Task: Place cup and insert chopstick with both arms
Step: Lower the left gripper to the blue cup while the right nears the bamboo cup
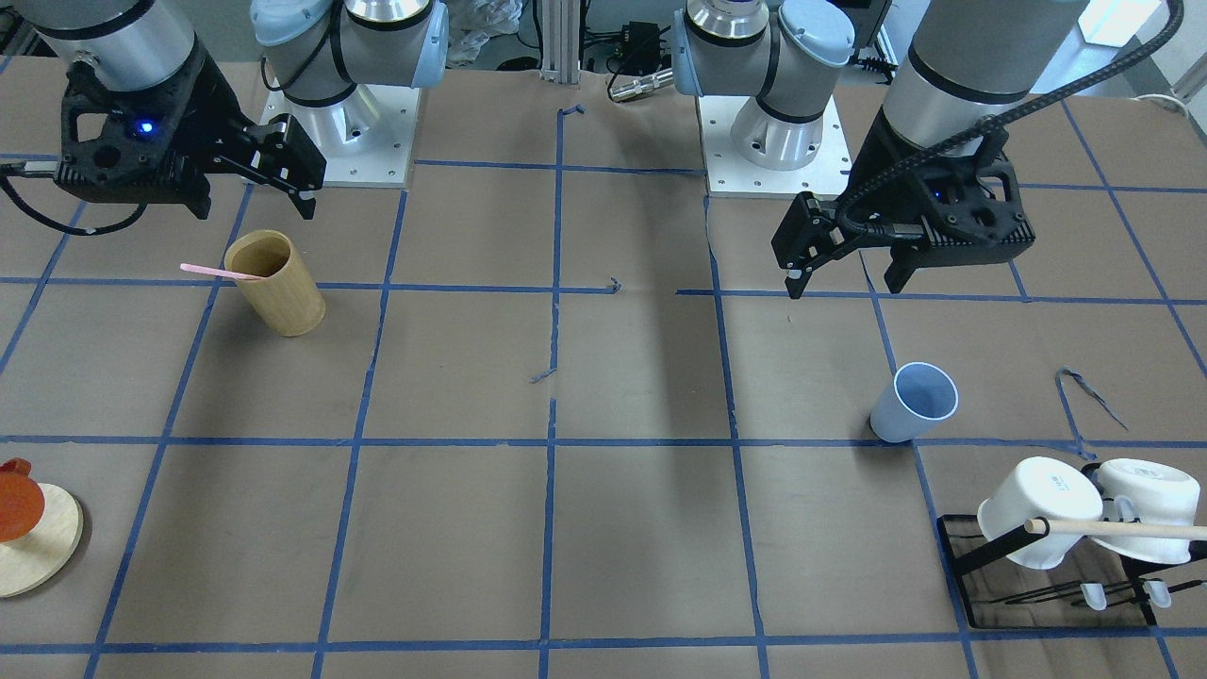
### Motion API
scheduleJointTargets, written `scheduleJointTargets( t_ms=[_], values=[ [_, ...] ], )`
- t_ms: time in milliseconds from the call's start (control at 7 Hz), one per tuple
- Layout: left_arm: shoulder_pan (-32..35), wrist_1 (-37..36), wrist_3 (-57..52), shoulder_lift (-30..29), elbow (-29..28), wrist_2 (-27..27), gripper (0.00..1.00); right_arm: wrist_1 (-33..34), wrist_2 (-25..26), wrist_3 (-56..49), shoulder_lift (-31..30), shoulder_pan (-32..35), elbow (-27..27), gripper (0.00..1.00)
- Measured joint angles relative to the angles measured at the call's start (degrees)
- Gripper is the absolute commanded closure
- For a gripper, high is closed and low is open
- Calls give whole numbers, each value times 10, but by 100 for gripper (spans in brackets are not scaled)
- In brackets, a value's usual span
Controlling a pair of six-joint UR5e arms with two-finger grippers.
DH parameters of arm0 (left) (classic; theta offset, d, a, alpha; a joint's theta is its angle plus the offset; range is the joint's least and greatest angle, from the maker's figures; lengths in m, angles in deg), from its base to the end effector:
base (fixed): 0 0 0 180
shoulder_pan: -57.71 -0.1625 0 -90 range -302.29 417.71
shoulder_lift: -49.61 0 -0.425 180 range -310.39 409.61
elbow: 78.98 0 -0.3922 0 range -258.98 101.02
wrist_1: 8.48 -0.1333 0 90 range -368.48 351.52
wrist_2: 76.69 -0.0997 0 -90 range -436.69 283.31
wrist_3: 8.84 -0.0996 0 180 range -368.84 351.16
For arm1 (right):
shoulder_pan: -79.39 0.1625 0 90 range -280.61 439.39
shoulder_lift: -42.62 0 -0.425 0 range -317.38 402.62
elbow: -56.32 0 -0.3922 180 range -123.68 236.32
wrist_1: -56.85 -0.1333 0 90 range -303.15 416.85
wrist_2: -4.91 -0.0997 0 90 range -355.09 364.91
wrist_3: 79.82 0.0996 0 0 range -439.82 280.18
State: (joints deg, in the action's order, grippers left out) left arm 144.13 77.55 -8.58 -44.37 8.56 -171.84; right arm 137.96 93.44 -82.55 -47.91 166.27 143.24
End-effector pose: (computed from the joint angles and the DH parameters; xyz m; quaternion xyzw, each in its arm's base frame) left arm -0.0913 -0.5321 0.4812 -0.0344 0.9982 -0.0200 0.0455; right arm 0.1097 -0.4843 0.5039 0.0040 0.9988 0.0453 0.0151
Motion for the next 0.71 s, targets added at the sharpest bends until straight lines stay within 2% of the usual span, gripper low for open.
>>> scheduleJointTargets(
  t_ms=[143, 429, 714],
  values=[
    [-44, -4, -49, -3, 19, -17, 0, -1, 11, 0, 0, -1, 0, 0],
    [-163, -55, -174, -21, 73, 17, 0, 1, 68, 13, 4, -3, 0, 0],
    [-204, -139, -218, -38, 135, 38, 2, 3, 140, 96, 12, -6, 0, 4]
  ],
)
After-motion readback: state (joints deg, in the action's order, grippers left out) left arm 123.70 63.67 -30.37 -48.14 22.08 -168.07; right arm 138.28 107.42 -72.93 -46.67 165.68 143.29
